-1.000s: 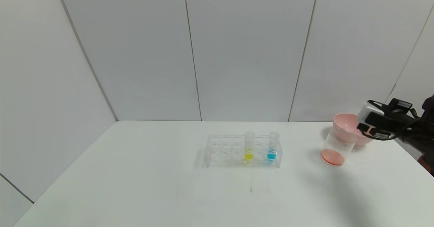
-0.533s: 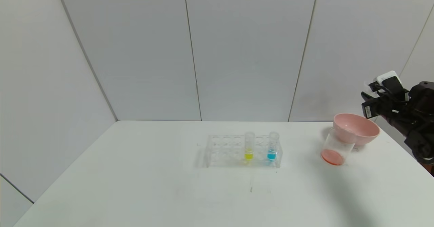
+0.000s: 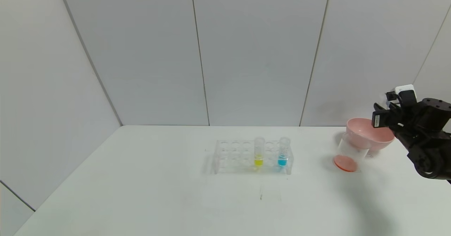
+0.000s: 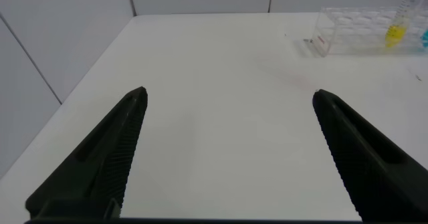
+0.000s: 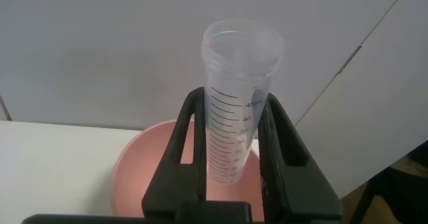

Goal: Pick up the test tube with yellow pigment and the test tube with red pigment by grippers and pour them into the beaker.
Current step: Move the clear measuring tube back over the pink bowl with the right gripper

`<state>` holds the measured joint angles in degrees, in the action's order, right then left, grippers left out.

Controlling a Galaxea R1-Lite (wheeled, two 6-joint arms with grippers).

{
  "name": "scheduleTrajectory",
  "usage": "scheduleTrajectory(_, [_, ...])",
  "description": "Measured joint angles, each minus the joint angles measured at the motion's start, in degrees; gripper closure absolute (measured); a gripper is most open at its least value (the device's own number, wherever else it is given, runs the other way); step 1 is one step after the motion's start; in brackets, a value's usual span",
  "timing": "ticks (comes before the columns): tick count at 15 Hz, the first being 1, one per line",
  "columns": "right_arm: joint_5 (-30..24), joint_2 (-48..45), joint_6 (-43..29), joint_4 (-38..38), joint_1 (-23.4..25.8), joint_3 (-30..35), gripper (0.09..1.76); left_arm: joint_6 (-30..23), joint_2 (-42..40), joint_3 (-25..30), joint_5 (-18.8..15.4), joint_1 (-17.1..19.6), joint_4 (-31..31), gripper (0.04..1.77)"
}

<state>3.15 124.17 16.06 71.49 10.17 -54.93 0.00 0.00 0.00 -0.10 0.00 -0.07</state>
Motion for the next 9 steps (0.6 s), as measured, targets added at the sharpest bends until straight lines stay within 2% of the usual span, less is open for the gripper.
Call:
scheduleTrajectory(7, [0.0,4.5,-2.0,-0.2,0.1,-0.5,1.34,0.0,0.0,0.0,0.0,0.0,0.0,0.05])
scheduleTrajectory(9, [0.0,5.2,-3.4,-0.5,0.1,-0.7,1.13,0.0,0.0,0.0,0.0,0.0,0.0,0.05])
